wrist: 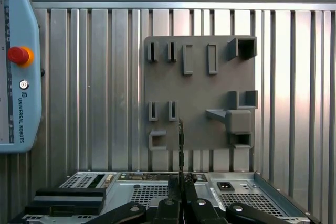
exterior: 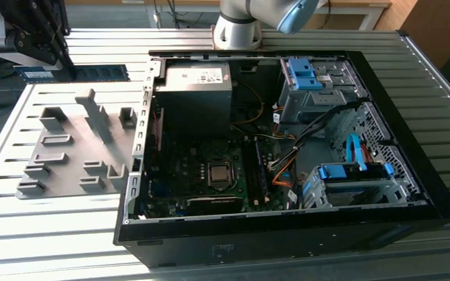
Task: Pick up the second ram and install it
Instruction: 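Pick up the second ram and move it above second insertion slot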
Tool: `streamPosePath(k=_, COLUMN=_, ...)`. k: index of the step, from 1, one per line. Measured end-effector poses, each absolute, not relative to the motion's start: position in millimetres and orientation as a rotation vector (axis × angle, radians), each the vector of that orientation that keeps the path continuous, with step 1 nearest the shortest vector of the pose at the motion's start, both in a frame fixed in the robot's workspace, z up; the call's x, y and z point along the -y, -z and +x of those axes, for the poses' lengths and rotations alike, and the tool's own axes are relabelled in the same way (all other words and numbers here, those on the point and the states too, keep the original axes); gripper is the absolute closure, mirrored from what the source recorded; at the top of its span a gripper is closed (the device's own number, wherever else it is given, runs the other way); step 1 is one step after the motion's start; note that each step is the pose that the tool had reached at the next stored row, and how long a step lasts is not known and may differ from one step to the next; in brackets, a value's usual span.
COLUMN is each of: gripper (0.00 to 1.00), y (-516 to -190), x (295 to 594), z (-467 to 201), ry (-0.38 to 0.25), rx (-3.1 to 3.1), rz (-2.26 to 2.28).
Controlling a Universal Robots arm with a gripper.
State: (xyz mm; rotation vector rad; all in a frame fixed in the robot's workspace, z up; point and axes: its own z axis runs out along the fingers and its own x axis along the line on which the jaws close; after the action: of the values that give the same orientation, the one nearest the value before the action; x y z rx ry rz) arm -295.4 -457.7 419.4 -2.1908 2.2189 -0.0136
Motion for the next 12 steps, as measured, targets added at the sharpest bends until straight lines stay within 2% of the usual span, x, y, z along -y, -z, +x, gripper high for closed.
streamPosePath(k=12, gripper=0.86, y=-419.4, x=457.7, z=-292.2, ry=0.014, rx=-2.219, rz=-2.191)
